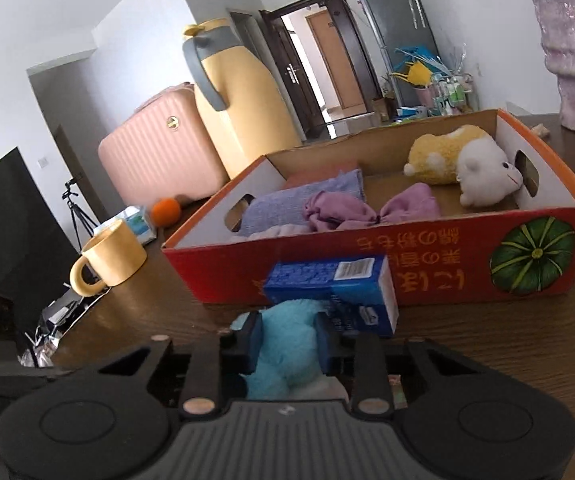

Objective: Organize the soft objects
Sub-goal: 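Grasp the light-blue fluffy plush with the right gripper while the left gripper closes on it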

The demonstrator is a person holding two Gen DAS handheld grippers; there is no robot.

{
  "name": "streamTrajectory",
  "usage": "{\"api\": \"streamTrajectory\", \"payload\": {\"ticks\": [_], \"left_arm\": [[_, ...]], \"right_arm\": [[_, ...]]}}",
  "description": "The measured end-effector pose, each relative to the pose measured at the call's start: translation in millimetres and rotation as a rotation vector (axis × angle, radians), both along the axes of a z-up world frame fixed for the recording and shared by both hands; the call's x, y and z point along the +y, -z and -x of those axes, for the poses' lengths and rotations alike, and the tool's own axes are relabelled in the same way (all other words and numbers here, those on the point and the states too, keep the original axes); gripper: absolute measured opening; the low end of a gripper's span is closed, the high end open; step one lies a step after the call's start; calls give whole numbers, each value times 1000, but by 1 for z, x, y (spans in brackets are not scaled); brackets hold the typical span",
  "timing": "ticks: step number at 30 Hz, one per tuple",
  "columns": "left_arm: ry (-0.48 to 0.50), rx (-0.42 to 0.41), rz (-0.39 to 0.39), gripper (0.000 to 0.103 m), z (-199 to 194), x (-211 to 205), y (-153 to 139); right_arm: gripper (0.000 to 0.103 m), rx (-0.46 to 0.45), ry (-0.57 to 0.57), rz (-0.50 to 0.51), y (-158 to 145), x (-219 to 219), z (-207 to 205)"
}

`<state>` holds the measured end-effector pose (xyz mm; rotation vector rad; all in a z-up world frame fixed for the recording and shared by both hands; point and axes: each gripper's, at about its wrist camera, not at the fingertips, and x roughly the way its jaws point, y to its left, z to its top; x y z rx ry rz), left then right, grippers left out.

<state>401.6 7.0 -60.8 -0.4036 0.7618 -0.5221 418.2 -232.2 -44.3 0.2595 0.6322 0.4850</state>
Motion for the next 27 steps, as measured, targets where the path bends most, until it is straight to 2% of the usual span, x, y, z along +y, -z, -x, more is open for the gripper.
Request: {"api": "streamTrajectory", "payload": {"ticks": [4, 8, 11, 16, 20, 23, 25, 27], "left_arm": [[-25, -21, 4, 54, 4, -1, -2], [-58, -71, -7, 53, 15, -1, -12], [-92, -114, 21, 51, 41, 4, -30], [-95, -153, -12, 45, 103, 0, -51], [-60, -144, -24, 42, 151, -5, -54], [-12, -115, -85, 36, 179, -16, -48], [8, -86, -113, 30, 192, -22, -41], [17, -61, -122, 29, 202, -27, -34]], "right_arm": [[25, -29, -2, 38, 0, 4, 4], [24, -55, -10, 5, -5, 3, 6], [24, -71, -11, -36, -16, 2, 16], [23, -147, -29, -32, -47, 7, 76], [23, -167, -16, -24, -54, 4, 131], [23, -140, 1, -50, -46, -8, 171], [23, -97, 17, -54, -34, -16, 191], [23, -47, 43, -66, -20, -23, 208]]}}
